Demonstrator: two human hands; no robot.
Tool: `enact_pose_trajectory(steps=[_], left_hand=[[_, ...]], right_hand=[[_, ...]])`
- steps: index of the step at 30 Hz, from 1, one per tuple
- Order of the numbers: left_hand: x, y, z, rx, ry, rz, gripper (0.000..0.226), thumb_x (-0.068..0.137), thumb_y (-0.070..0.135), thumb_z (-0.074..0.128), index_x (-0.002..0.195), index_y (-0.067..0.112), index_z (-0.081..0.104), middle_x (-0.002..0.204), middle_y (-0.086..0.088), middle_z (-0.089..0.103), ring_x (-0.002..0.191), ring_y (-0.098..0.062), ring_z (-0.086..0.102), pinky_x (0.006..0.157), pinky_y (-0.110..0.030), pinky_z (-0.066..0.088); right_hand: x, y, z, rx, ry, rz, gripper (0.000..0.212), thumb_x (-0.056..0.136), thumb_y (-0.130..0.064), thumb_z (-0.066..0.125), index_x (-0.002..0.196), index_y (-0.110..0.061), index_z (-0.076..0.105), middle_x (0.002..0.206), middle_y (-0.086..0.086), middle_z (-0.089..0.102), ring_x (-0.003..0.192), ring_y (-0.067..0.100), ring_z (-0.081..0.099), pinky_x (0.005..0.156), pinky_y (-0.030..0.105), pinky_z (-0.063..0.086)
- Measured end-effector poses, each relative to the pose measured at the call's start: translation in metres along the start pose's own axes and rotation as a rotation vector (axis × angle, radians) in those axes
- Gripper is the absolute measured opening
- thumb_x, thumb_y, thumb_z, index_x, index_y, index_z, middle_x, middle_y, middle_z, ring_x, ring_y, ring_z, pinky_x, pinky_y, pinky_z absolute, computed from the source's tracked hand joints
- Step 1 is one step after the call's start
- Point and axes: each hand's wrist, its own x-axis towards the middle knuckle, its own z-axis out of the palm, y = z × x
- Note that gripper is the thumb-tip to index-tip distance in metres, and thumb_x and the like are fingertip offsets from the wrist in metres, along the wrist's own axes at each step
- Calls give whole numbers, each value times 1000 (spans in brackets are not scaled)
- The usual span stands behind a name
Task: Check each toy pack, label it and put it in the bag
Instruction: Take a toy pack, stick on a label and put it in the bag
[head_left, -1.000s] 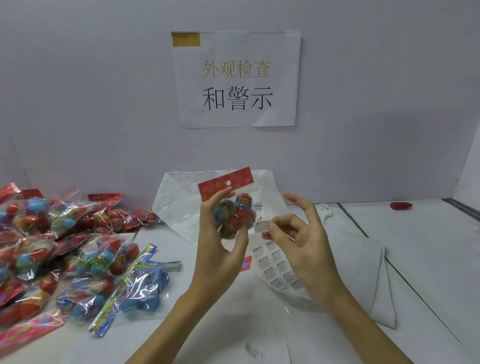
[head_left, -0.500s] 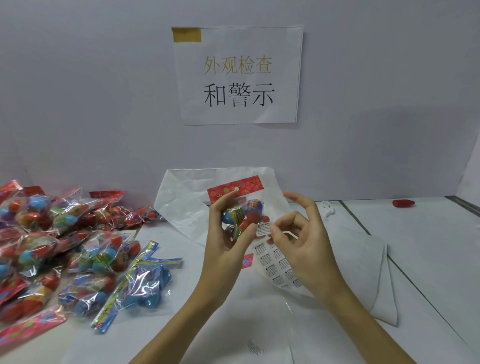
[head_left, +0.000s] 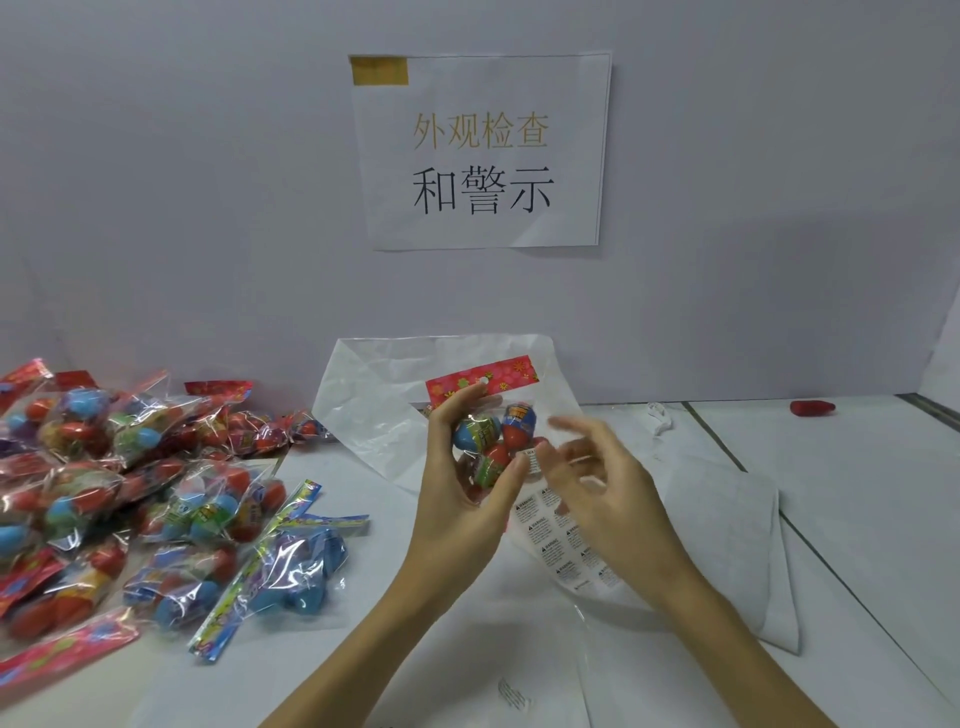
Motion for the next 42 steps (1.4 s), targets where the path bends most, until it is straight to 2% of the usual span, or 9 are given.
enact_pose_trajectory(steps=[4,8,13,21,26,31,37,40,42], left_hand=[[0,3,2,-124,-32,-78,66,92,10,79,145,32,46,140,7,59,122,-27,68,97,-33,58],[1,1,1,-194,-43,-99,70,93,4,75,148,34,43,140,2,60,122,-29,68,95,-35,59],[3,3,0,-269,43,-162,79,88,21,83,150,45,40,140,4,61,120,-24,69,85,-32,61],[16,4,-12,-384,270,-352,68,74,31,88,132,46,57,111,-6,78,97,-27,78,66,-30,62],[14,2,-10,-338,123,-410,60,76,45,87,129,29,64,115,-3,77,106,-24,75,74,-24,59],[8,-3,-9,12,194,-225,46,78,39,86,120,36,66,113,16,73,103,-12,73,80,-20,59],[1,-6,-5,164,-6,25,27,108,32,53,130,31,69,127,9,68,118,-17,67,89,-23,58],[3,-8,-3,263,52,74,30,100,20,68,127,32,65,122,10,67,111,-18,68,83,-28,60],[6,-7,-6,246,152,-22,51,88,34,80,133,35,56,121,14,63,110,-9,66,81,-19,57]], right_hand=[[2,3,-4,190,-89,94,35,88,-51,69,106,-21,74,78,1,71,62,10,65,65,20,55],[5,5,-10,663,-242,273,34,93,-29,71,117,-6,74,91,8,72,78,13,67,77,21,58],[8,8,-10,557,-129,249,37,75,-39,84,103,-15,80,86,8,72,73,16,64,74,22,55],[5,12,-9,657,-243,294,13,84,-23,80,89,-12,77,84,12,70,75,14,67,73,18,56],[7,15,-9,839,-156,321,25,87,-17,75,105,-1,70,98,16,74,84,19,73,76,21,60],[3,10,-1,245,148,66,28,91,-23,78,111,-26,59,108,-9,68,78,19,77,62,19,57],[-3,8,14,222,-63,-8,45,92,-40,70,134,-34,58,121,-19,71,114,3,68,92,21,58],[0,10,6,203,-32,-23,35,100,-26,66,134,-29,62,117,-11,76,107,10,73,93,30,60],[1,9,1,209,-98,-34,32,102,-24,64,133,-31,64,110,-11,78,101,11,75,86,22,59]])
